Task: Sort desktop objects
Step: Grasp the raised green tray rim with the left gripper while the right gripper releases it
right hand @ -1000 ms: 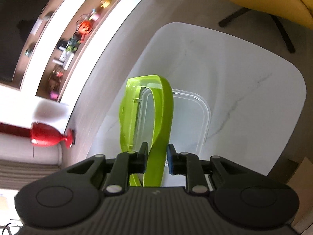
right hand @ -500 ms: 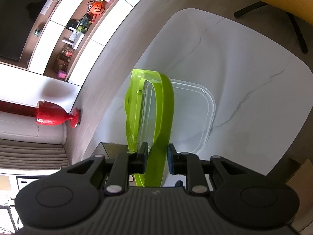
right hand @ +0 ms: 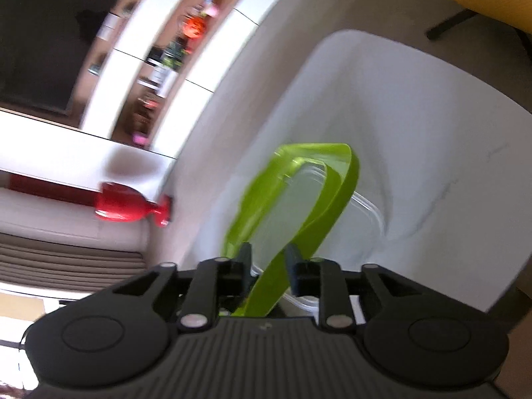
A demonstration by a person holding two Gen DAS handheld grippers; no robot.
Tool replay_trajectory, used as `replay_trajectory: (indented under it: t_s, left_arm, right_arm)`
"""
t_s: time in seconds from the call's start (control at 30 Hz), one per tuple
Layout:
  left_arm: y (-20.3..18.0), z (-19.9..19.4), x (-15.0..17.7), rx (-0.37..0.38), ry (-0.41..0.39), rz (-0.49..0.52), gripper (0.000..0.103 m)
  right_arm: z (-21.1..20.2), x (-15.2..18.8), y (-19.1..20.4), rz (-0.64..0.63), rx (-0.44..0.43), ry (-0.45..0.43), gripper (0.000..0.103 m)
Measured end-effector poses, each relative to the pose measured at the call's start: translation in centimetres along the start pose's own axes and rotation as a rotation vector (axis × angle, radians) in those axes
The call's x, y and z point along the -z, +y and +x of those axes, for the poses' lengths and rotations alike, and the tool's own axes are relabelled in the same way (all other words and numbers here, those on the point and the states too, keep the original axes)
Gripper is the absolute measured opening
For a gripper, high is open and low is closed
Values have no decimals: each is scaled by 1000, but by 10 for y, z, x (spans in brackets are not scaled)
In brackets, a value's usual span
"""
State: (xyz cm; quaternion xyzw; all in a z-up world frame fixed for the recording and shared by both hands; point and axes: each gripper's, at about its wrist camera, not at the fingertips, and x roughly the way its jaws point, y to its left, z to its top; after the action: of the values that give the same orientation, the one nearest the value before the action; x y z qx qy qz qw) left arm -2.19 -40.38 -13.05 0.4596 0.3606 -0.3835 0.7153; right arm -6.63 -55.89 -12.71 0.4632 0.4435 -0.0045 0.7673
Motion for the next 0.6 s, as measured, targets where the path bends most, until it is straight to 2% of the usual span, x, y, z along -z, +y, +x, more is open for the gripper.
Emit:
replay_trajectory:
  t_s: [0.03, 0.13, 0.17, 0.23, 0.27, 0.37, 0.47, 0.6]
  left_arm:
    - [9, -1, -5, 29, 5, -23, 24]
    - [54, 0, -8, 156, 50, -171, 26]
    - [68, -2, -13, 197, 65, -225, 26]
    - [96, -7, -22, 262, 84, -334, 27]
    - [110, -11, -24, 299, 90, -398, 29]
    - [159, -10, -33, 388, 94, -575, 29]
    - [196, -6, -32, 445, 103, -734, 29]
    - [216, -7, -24, 472, 109, -860, 29]
  right_arm:
    - [-9, -2, -1, 3, -26, -34, 34]
    - [-50, -3, -14, 37, -47, -243, 55]
    - [-60, 0, -22, 43, -5, -309, 60]
    - [-65, 7, -44, 61, 83, -357, 61]
    - [-57, 11, -57, 94, 98, -330, 61]
    - [-7, 33, -103, 241, 66, -176, 60]
    - [58, 63, -133, 446, -94, -48, 58]
    - [142, 102, -151, 836, -295, -4, 58]
